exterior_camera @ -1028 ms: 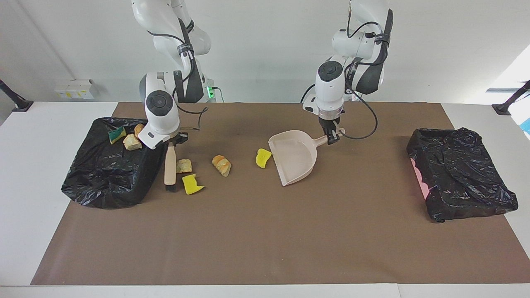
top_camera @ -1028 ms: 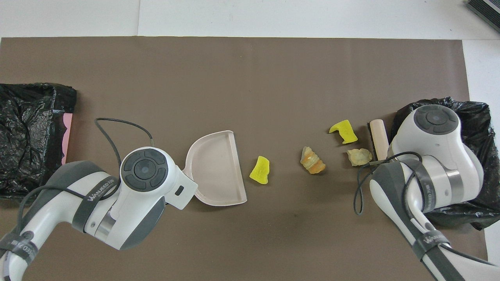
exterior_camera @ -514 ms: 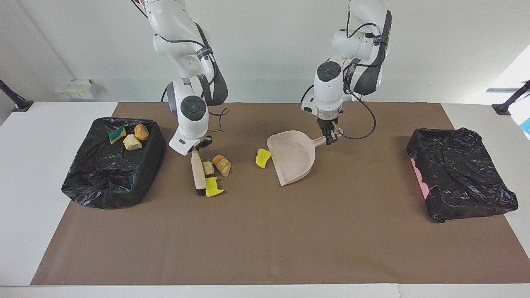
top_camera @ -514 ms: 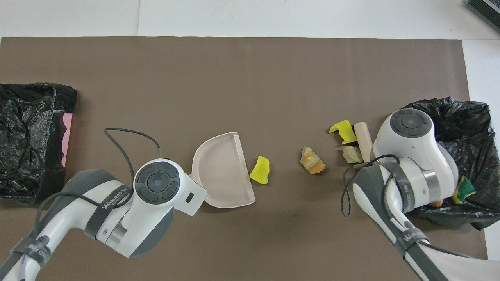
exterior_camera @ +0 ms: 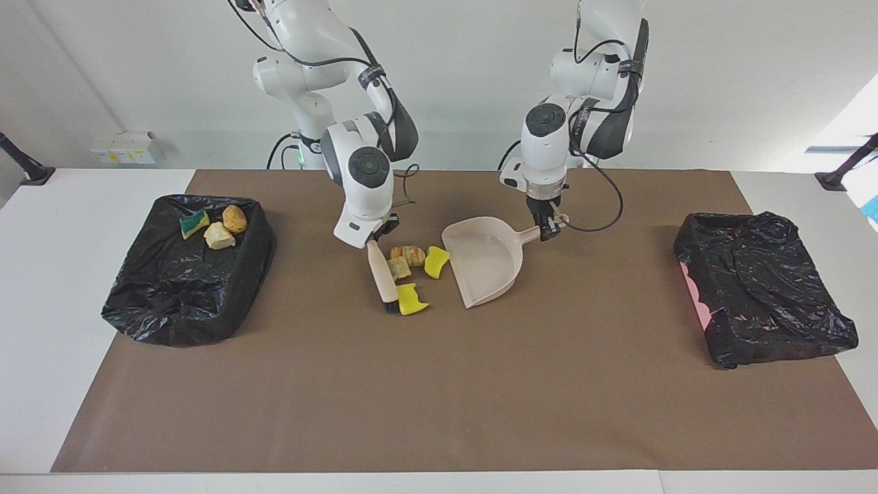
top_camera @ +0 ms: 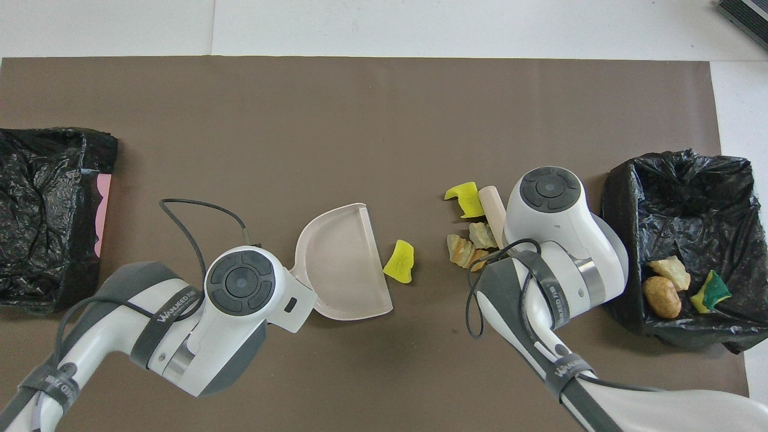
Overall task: Sweep and dump trash in bin
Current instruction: 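Sweep the yellow and tan chunks toward the dustpan with the right gripper's brush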
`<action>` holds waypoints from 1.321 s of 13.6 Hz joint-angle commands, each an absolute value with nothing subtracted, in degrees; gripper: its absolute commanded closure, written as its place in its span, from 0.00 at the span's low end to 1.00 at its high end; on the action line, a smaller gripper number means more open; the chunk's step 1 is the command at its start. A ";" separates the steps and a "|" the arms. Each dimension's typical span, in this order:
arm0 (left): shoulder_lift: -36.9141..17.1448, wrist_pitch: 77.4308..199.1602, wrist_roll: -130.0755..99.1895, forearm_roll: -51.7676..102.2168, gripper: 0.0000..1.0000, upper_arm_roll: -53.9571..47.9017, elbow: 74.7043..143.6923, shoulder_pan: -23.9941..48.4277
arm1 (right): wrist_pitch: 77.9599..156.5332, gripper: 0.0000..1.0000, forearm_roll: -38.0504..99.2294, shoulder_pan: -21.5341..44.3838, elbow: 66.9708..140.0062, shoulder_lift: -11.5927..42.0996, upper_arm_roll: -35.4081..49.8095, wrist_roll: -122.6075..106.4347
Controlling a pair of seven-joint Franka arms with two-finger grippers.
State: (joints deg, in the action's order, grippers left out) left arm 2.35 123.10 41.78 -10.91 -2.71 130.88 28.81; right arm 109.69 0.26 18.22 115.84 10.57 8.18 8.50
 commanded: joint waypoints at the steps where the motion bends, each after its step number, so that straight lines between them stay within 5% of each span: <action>1: 3.78 124.63 41.48 -11.87 1.00 -2.37 132.98 29.00 | 110.56 1.00 5.17 21.86 112.60 12.91 8.26 12.81; 8: 3.60 125.24 41.48 -11.43 1.00 -2.37 132.98 28.74 | 116.20 1.00 19.63 30.76 111.71 14.33 8.96 17.67; 18: 3.43 125.68 41.57 -11.34 1.00 -2.37 132.98 28.13 | 90.81 1.00 19.26 21.46 112.49 1.41 8.44 18.19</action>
State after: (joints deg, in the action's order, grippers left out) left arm 2.35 124.09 41.79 -10.90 -2.45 131.29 28.73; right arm 93.23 20.91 23.89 111.14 3.39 8.16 17.45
